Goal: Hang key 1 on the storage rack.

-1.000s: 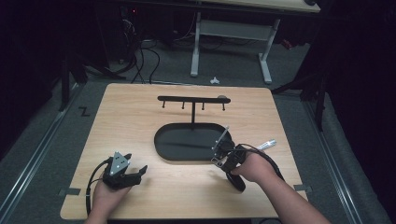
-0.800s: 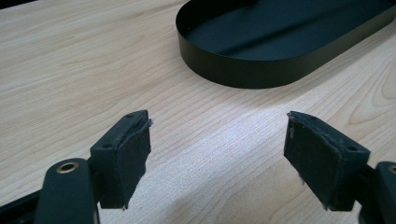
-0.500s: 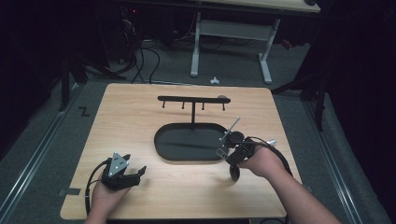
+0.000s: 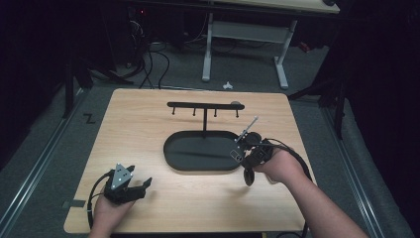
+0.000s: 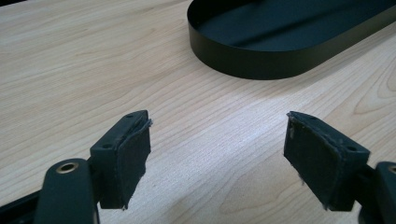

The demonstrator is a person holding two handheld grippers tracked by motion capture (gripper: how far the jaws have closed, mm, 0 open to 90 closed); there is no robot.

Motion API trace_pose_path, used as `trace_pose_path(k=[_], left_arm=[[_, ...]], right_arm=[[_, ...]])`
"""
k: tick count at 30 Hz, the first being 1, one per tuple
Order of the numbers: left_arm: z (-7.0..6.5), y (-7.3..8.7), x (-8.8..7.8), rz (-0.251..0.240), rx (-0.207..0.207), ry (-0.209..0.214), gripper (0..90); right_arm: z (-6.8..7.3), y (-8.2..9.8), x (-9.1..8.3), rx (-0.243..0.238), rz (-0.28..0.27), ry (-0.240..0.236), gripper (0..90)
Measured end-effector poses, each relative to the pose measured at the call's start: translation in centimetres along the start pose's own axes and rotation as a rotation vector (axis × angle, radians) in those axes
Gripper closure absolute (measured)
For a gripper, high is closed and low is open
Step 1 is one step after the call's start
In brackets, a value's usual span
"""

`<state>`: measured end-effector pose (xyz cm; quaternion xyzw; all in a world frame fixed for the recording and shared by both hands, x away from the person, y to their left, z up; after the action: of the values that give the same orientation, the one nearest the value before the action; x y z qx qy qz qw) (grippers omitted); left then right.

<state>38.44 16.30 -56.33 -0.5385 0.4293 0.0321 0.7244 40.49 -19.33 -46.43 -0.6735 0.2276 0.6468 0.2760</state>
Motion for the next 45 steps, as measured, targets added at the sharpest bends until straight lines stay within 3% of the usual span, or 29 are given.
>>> trace_pose_path(k=[14,29,36,41,45], left_arm=[[0.2,0.1,-0.1,0.0,-0.003,-0.002,23.5],[0.1,0.0,-0.1,-0.001,-0.004,0.007,23.5],[0.2,0.1,-0.1,-0.002,-0.006,0.012,23.5],[0.3,0.1,-0.1,-0.003,-0.01,0.016,23.5],[0.3,0.1,-0.2,0.0,-0.01,0.017,23.5]], right_arm=[[0.0,-1.8,-1.2,0.0,-0.05,-0.011,80.7],[-0.4,-4.9,-2.6,0.038,-0.079,-0.015,80.7],[-1.2,-6.4,-4.1,0.046,-0.109,0.014,80.7],[-1.7,-7.7,-5.7,0.08,-0.146,0.015,80.7],[-1.8,-8.7,-6.4,0.07,-0.167,0.024,80.7]])
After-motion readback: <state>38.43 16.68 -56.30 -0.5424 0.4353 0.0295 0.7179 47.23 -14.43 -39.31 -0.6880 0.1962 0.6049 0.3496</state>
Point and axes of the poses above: each handheld gripper's, and its own axes: x roughly forward along the jaws, y roughly out of its underside, z roughly to its left, the point moved 8 cm from there along x, roughly forward along the jaws, and after that the axes turned 9 degrees about z, right-handed, at the moved point
